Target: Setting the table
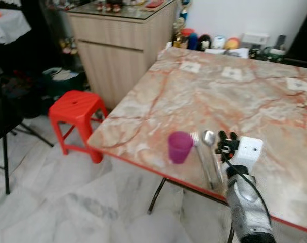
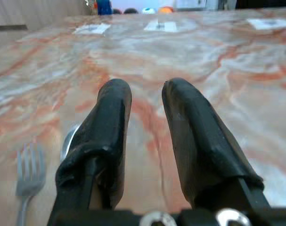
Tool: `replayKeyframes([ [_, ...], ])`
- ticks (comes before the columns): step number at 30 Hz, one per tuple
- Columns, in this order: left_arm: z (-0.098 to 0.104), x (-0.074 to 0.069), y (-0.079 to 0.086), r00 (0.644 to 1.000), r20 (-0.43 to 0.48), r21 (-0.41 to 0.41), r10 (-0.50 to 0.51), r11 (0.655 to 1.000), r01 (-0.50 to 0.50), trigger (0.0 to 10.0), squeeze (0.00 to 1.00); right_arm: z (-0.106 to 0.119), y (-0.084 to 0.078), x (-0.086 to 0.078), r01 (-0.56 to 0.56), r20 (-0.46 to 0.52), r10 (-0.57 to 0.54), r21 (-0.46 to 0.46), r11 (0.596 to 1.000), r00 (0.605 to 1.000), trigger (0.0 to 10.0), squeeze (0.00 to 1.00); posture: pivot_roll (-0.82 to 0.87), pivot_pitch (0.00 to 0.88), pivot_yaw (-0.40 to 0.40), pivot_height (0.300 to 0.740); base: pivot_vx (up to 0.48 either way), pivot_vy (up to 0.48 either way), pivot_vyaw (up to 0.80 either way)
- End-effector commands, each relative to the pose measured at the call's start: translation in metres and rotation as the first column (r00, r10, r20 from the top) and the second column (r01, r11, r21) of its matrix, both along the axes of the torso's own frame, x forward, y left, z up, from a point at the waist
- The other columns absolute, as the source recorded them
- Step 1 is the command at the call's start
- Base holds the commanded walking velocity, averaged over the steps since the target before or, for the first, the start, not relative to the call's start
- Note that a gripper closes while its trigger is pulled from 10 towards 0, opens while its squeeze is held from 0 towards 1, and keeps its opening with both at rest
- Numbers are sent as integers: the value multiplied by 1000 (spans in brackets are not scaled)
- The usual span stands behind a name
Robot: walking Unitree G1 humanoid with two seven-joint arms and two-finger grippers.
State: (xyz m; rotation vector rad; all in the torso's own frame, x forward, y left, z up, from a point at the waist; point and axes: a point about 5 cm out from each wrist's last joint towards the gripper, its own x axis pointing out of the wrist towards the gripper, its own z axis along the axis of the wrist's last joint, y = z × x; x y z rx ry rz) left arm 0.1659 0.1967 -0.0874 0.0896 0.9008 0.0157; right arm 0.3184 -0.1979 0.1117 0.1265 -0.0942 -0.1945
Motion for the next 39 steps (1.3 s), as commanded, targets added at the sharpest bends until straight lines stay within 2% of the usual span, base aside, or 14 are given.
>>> replayKeyframes([
  [1,-6,-17,10,998,-62,21,13,1000,-11,10000,0,1,11,0,-34,6,34,2,999,999,10000,0,-13,89,-12,740,0,0,0],
  [6,-6,-17,10,998,-64,21,13,1000,-11,10000,0,-4,13,-1,-73,-28,72,-4,997,997,10000,0,-12,91,-12,740,0,0,0],
  [8,-6,-17,11,998,-64,20,12,1000,-11,10000,0,-13,13,-3,-95,-99,90,-50,994,991,10000,0,-16,91,-12,740,0,0,0],
  [10,-6,-17,10,998,-64,20,10,1000,-9,10000,0,-18,12,-6,-101,-127,90,-82,991,988,10000,0,-18,92,-12,740,0,0,0],
  [17,-6,-17,10,998,-66,17,5,1000,-4,10000,0,-25,18,-12,-167,-173,152,-73,983,973,10000,0,-20,96,-8,740,0,0,0],
  [24,-6,-17,10,998,-67,17,2,1000,-1,10000,0,-33,22,-7,-230,-249,203,-86,969,947,10000,0,-16,100,-9,740,0,0,0],
  [31,-6,-18,11,998,-69,18,2,1000,0,10000,0,-31,30,-5,-283,-265,253,-81,956,931,10000,0,-16,106,-5,740,0,0,0],
  [32,-6,-18,11,998,-69,18,1,1000,0,10000,0,-31,30,-5,-283,-264,254,-80,956,931,10000,537,-16,107,-4,740,0,0,0],
  [33,-6,-18,12,998,-69,18,1,1000,1,10000,0,-31,31,-5,-283,-264,254,-79,956,930,10000,902,-16,107,-4,740,0,0,0],
  [36,-6,-18,12,998,-70,18,0,1000,1,10000,0,-33,31,-4,-272,-291,237,-83,959,927,10000,839,-15,109,-2,740,0,0,0],
  [37,-6,-18,12,998,-70,18,-1,1000,3,10000,0,-35,31,-4,-274,-308,236,-84,958,922,10000,71,-16,109,-1,740,0,0,0],
  [38,-6,-18,12,998,-70,18,-1,1000,3,10000,0,-35,31,-4,-274,-308,236,-84,958,922,10000,71,-16,109,-1,740,0,0,0],
  [39,-6,-18,12,998,-70,18,-2,1000,3,10000,0,-36,32,-4,-278,-312,240,-82,957,919,10000,0,-16,109,-1,740,0,0,0],
])
